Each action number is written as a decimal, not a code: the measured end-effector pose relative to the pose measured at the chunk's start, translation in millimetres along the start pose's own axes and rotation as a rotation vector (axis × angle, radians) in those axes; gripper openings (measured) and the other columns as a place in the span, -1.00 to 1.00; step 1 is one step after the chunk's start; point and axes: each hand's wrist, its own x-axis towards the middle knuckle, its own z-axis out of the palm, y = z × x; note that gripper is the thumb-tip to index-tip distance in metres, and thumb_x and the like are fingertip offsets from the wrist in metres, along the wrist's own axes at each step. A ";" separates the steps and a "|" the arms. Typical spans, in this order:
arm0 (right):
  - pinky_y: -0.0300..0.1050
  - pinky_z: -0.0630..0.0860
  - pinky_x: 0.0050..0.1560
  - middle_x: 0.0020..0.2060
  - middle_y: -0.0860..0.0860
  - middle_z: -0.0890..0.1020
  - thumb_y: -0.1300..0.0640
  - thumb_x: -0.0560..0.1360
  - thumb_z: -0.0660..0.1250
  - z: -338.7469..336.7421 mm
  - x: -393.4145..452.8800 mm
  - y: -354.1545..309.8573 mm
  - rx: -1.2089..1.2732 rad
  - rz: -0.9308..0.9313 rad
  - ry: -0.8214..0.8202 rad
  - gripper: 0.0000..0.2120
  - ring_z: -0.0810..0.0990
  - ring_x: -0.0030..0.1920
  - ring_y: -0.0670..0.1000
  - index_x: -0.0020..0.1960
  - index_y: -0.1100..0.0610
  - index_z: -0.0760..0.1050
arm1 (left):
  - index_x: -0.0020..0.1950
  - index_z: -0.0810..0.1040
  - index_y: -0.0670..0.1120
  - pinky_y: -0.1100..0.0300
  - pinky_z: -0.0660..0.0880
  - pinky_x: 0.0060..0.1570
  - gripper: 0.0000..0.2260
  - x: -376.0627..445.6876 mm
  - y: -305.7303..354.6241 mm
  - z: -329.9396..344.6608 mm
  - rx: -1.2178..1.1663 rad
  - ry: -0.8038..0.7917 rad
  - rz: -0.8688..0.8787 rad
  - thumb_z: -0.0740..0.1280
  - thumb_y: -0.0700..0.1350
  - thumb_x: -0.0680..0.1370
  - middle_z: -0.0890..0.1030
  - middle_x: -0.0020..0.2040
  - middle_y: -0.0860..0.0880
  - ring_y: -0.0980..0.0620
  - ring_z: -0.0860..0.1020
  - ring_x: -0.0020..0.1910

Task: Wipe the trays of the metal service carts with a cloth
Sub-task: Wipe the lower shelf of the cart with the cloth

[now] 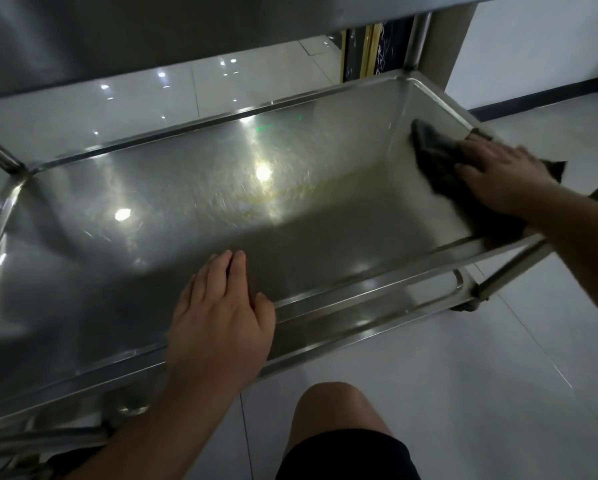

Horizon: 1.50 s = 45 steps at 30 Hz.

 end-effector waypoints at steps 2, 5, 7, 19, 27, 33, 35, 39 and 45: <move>0.35 0.04 0.60 0.63 0.06 0.23 -0.31 0.61 0.01 2.6 26.0 8.5 0.031 0.168 0.039 -0.38 0.16 0.63 0.19 0.62 -0.15 0.11 | 0.62 0.38 -0.18 -0.16 0.33 0.54 -0.40 -0.1 -0.7 0.2 0.013 -0.001 0.000 0.10 0.06 0.63 0.44 0.56 -0.19 -0.19 0.42 0.53; 0.29 -0.08 0.62 0.69 0.00 0.09 -0.30 0.59 0.00 10.9 40.6 -41.9 0.111 0.208 0.008 -0.30 0.00 0.68 0.17 0.67 -0.08 0.05 | 0.65 0.33 -0.16 -0.13 0.28 0.57 -0.39 0.0 -0.5 -0.6 0.030 -0.032 -0.007 0.04 0.08 0.64 0.40 0.59 -0.17 -0.15 0.37 0.57; 0.26 -0.01 0.61 0.68 0.01 0.12 -0.28 0.61 0.07 14.3 31.4 -90.5 0.150 0.106 -0.035 -0.33 0.05 0.67 0.17 0.67 -0.09 0.08 | 0.66 0.31 -0.15 -0.11 0.25 0.59 -0.38 0.5 0.4 -1.4 0.035 -0.048 -0.014 0.03 0.09 0.63 0.38 0.60 -0.16 -0.14 0.35 0.58; 0.20 0.15 0.57 0.67 -0.10 0.16 -0.29 0.61 0.05 4.4 -85.9 -34.8 0.013 -0.188 -0.125 -0.36 0.19 0.62 0.07 0.66 -0.23 0.06 | 0.61 0.39 -0.18 -0.15 0.32 0.55 -0.38 -0.9 0.2 -4.0 -0.011 -0.024 -0.011 0.10 0.06 0.59 0.45 0.56 -0.17 -0.17 0.41 0.54; 0.30 -0.08 0.62 0.69 0.00 0.09 -0.27 0.54 -0.03 14.2 13.8 -25.7 0.108 0.308 0.024 -0.26 -0.02 0.68 0.19 0.67 -0.06 0.05 | 0.62 0.38 -0.15 -0.10 0.28 0.57 -0.37 -1.9 -1.5 -3.0 -0.027 -0.022 -0.003 0.03 0.09 0.61 0.43 0.58 -0.14 -0.12 0.37 0.57; 0.36 0.04 0.59 0.64 0.09 0.23 -0.27 0.57 0.05 17.7 88.7 -120.1 0.117 0.198 -0.012 -0.29 0.14 0.63 0.25 0.65 0.00 0.16 | 0.68 0.27 -0.09 -0.01 0.13 0.62 -0.35 -2.4 -1.6 -4.9 -0.003 -0.047 0.000 -0.06 0.14 0.64 0.36 0.63 -0.08 -0.06 0.29 0.62; 0.35 0.13 0.54 0.56 0.15 0.35 -0.27 0.56 0.09 23.0 83.1 -160.5 0.109 0.048 -0.033 -0.32 0.27 0.56 0.27 0.61 0.00 0.22 | 0.68 0.28 -0.09 -0.03 0.17 0.63 -0.35 -2.3 -1.5 -5.1 -0.009 -0.046 0.005 -0.07 0.14 0.64 0.37 0.62 -0.09 -0.06 0.29 0.62; 0.18 0.32 0.45 0.52 0.09 0.43 -0.28 0.56 0.15 36.5 27.3 -229.0 0.054 -0.323 -0.050 -0.40 0.40 0.49 0.20 0.53 -0.05 0.33 | 0.67 0.29 -0.10 -0.03 0.17 0.63 -0.35 -2.3 -2.5 -4.6 -0.022 -0.055 0.002 -0.06 0.14 0.63 0.37 0.61 -0.08 -0.07 0.29 0.61; -0.03 -0.04 0.59 0.63 -0.35 0.08 -0.46 0.54 0.00 33.7 -76.5 -173.0 0.082 -0.626 -0.203 -0.29 0.01 0.63 -0.20 0.65 -0.33 0.02 | 0.66 0.30 -0.10 -0.02 0.17 0.63 -0.36 -0.9 -4.0 -3.1 -0.023 -0.057 0.003 -0.02 0.13 0.63 0.37 0.61 -0.09 -0.07 0.31 0.60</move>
